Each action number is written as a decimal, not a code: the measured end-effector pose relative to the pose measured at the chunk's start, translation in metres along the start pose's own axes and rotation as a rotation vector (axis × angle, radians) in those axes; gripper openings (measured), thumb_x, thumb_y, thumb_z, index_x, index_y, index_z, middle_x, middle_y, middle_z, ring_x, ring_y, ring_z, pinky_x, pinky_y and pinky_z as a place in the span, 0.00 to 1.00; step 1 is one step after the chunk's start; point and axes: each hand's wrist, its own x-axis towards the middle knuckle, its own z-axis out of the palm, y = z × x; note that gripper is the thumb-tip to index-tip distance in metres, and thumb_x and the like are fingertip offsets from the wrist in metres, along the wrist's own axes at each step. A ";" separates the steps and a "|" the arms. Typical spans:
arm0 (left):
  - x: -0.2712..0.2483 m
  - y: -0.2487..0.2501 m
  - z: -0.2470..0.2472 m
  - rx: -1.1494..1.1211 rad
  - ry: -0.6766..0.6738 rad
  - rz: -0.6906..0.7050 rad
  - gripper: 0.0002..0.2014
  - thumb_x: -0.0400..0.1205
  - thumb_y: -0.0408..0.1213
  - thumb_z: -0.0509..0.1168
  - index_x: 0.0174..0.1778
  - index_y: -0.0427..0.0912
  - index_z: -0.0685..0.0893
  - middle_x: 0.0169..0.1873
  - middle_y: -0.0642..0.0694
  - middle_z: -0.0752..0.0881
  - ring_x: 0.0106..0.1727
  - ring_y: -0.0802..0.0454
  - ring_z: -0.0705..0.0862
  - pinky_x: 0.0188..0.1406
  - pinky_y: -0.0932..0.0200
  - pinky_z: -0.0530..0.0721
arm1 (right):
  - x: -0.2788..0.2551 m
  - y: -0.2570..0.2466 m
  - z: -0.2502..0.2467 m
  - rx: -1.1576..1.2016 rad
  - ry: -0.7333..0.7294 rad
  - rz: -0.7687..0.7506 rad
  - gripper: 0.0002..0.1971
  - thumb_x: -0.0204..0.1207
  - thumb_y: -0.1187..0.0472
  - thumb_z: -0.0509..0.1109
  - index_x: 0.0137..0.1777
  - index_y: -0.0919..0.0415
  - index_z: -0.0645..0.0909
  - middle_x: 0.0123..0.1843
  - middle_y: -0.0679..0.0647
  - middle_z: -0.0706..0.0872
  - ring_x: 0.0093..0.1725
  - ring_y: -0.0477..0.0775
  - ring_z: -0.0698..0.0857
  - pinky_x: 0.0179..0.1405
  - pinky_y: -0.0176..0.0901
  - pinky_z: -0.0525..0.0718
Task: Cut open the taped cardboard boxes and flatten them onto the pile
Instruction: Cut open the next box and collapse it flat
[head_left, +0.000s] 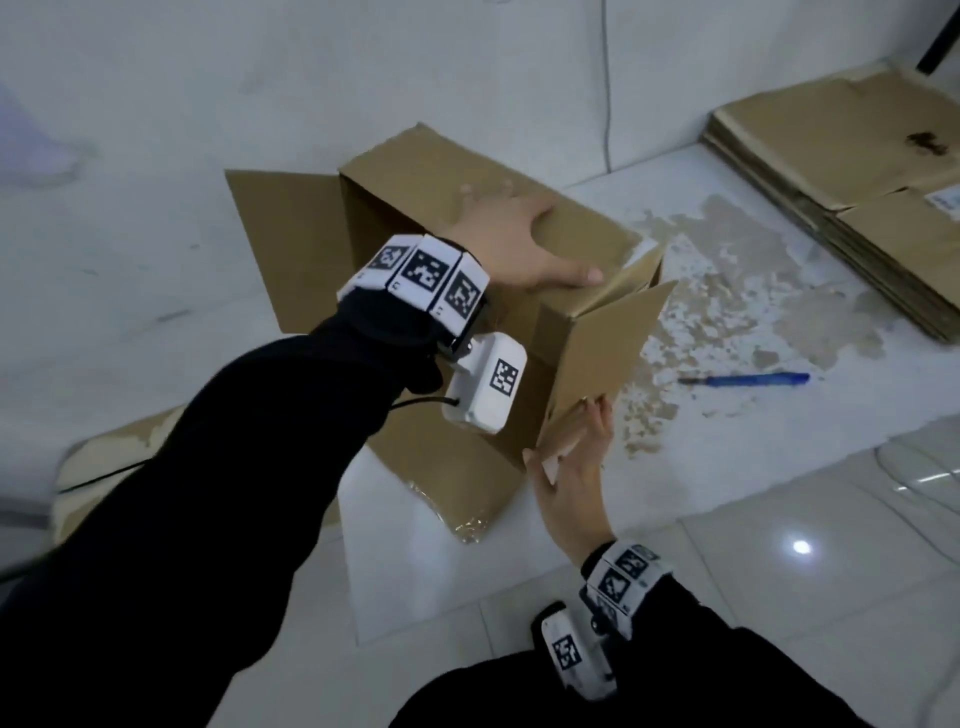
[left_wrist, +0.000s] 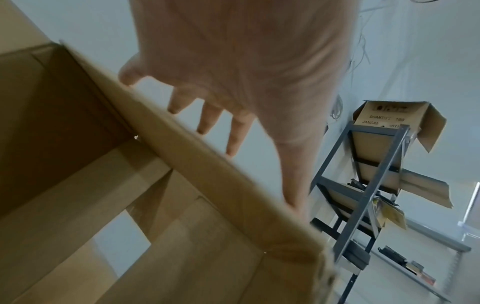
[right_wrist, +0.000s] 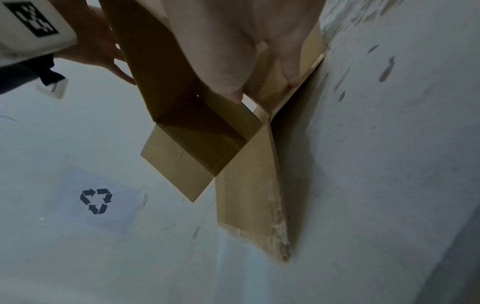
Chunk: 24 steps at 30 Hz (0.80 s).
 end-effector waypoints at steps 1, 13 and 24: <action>0.000 -0.001 -0.001 0.031 -0.048 0.007 0.48 0.70 0.70 0.66 0.83 0.53 0.58 0.83 0.44 0.58 0.83 0.37 0.49 0.81 0.36 0.47 | -0.002 0.001 -0.006 0.038 -0.013 0.021 0.34 0.78 0.51 0.65 0.78 0.49 0.48 0.82 0.59 0.46 0.83 0.59 0.51 0.75 0.59 0.67; -0.046 -0.076 0.022 -0.100 -0.125 -0.011 0.52 0.63 0.67 0.72 0.81 0.64 0.55 0.85 0.51 0.44 0.83 0.39 0.38 0.80 0.30 0.50 | 0.109 -0.016 -0.105 0.282 -0.389 0.508 0.37 0.81 0.36 0.31 0.82 0.54 0.59 0.80 0.51 0.67 0.80 0.52 0.64 0.80 0.54 0.56; -0.070 -0.049 0.017 -0.204 0.088 -0.177 0.59 0.62 0.60 0.79 0.82 0.49 0.51 0.81 0.44 0.60 0.80 0.44 0.63 0.76 0.50 0.65 | 0.203 -0.116 -0.124 0.046 -0.645 -0.370 0.18 0.82 0.50 0.63 0.71 0.41 0.73 0.74 0.44 0.72 0.73 0.38 0.70 0.69 0.31 0.68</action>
